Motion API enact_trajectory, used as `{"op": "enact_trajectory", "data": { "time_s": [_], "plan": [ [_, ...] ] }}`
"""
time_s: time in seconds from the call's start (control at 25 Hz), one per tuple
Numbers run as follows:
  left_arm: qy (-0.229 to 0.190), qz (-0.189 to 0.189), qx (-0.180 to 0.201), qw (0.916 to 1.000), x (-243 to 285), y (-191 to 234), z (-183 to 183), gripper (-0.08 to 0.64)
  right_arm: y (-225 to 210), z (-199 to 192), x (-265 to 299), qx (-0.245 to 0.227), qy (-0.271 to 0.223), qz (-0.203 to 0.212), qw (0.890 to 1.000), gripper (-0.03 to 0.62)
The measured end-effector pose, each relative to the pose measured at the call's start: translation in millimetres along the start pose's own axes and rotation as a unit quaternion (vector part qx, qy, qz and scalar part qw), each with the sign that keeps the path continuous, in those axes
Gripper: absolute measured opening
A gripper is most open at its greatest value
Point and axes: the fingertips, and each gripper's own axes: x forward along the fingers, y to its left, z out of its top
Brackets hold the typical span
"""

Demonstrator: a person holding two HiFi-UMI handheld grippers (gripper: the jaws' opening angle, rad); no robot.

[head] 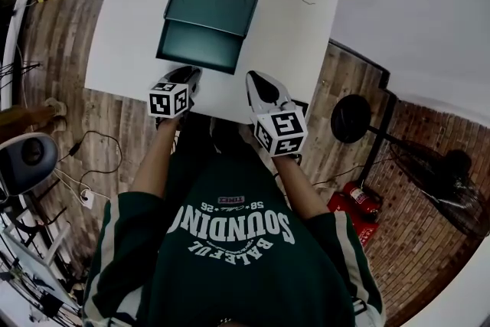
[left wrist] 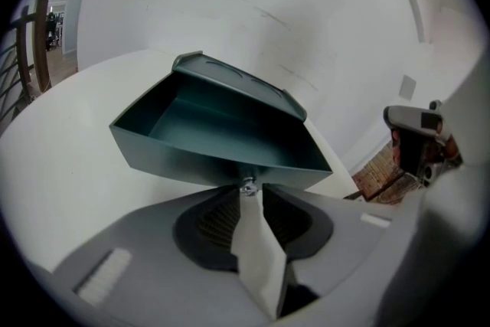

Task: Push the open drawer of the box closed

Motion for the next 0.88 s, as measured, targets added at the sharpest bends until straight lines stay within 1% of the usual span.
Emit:
{"op": "enact_trajectory", "data": {
  "time_s": [0.04, 0.2, 0.56, 0.72, 0.88],
  "plan": [
    [-0.001, 0.000, -0.001, 1.0000, -0.2, 0.8, 0.4, 0.140, -0.6, 0.1, -0.4, 0.001, 0.000, -0.001, 1.000, 0.002],
    [-0.001, -0.009, -0.008, 0.9999, 1.7, 1.6, 1.2, 0.130, -6.7, -0.8, -2.2, 0.003, 0.000, -0.007, 1.000, 0.002],
    [-0.021, -0.012, -0.007, 0.9997, 0.1, 2.6, 14.3, 0.130, -13.8, -5.9, -4.0, 0.011, 0.003, -0.018, 1.000, 0.002],
    [-0.026, -0.012, -0.019, 0.9994, 4.2, 7.2, 22.1, 0.130, -15.3, -6.9, -4.4, 0.014, 0.002, -0.023, 1.000, 0.002],
    [-0.028, -0.013, -0.023, 0.9993, 9.9, 7.9, 30.1, 0.130, -19.9, -9.0, -7.5, 0.019, 0.002, -0.031, 0.999, 0.002]
  ]
}}
